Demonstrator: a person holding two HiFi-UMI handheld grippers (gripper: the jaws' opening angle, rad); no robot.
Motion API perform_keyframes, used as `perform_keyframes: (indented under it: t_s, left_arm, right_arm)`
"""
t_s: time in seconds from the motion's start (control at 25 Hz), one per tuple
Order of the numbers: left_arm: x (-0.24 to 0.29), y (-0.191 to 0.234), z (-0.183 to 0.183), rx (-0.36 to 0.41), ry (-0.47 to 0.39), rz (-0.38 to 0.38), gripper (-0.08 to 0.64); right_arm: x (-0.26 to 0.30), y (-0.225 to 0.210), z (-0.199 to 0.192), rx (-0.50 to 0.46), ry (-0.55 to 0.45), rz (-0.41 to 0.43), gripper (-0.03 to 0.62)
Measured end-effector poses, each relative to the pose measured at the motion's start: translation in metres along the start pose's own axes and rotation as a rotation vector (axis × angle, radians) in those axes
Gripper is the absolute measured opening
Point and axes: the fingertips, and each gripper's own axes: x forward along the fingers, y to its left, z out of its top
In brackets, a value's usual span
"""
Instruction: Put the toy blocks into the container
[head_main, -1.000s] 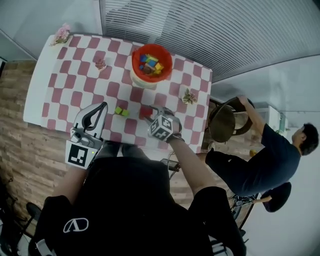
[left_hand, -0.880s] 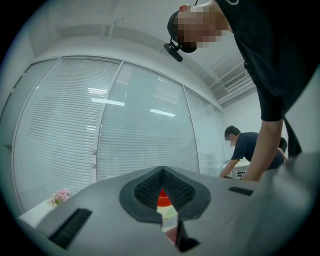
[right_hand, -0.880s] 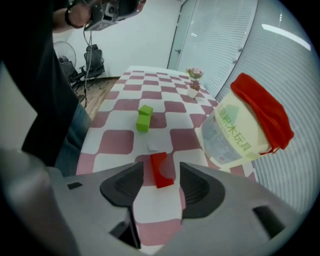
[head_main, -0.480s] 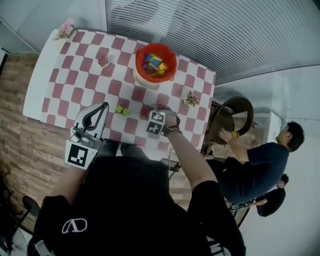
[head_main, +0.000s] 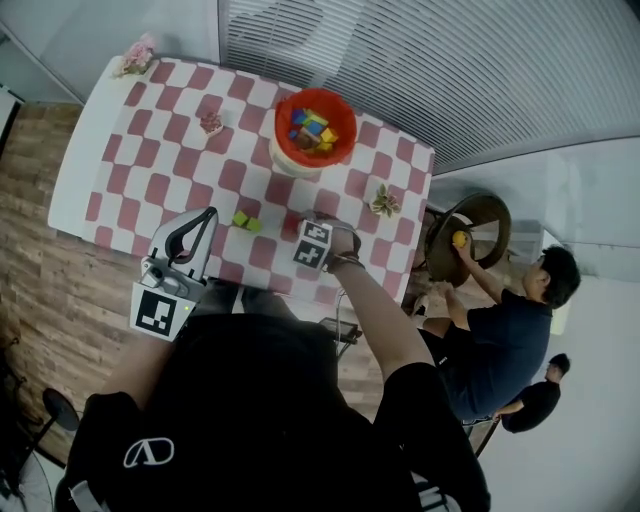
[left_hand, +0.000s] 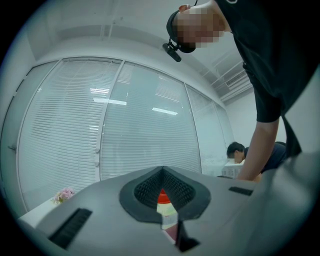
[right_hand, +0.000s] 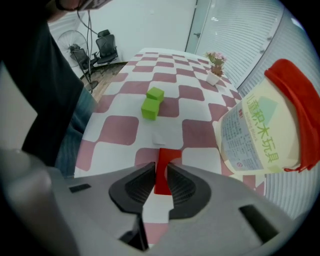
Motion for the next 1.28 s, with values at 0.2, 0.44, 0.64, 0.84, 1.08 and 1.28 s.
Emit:
perform_keyframes:
  t_s: [0.2,0.44,0.64,0.84,1.08,1.28]
  left_arm:
    - [0.006,-0.005,0.004,-0.001,-0.011,-0.022,0.006]
    - [0.018,-0.012,0.011,0.0,-0.036,-0.06,0.006]
    - [0.03,-0.016,0.021,0.009,-0.068,-0.092,0.006]
    - [0.04,-0.02,0.032,0.024,-0.095,-0.121,0.006]
    - [0.049,-0.023,0.043,0.024,-0.117,-0.148,0.006]
    - [0.055,-0.022,0.052,0.035,-0.135,-0.161,0.006]
  right_arm:
    - [-0.037,-0.012,0.013,0.195,-0.186,-0.064,0.079]
    - [-0.121,-0.033,0.041,0.402,-0.493,-0.181,0.078]
    - [-0.197,-0.045,0.054,0.543,-0.759,-0.28,0.078]
    - [-0.264,-0.053,0.053,0.62,-0.962,-0.405,0.078]
    - [-0.318,-0.051,0.049,0.67,-1.133,-0.488,0.078]
    - [-0.349,-0.052,0.04,0.694,-1.266,-0.574,0.077]
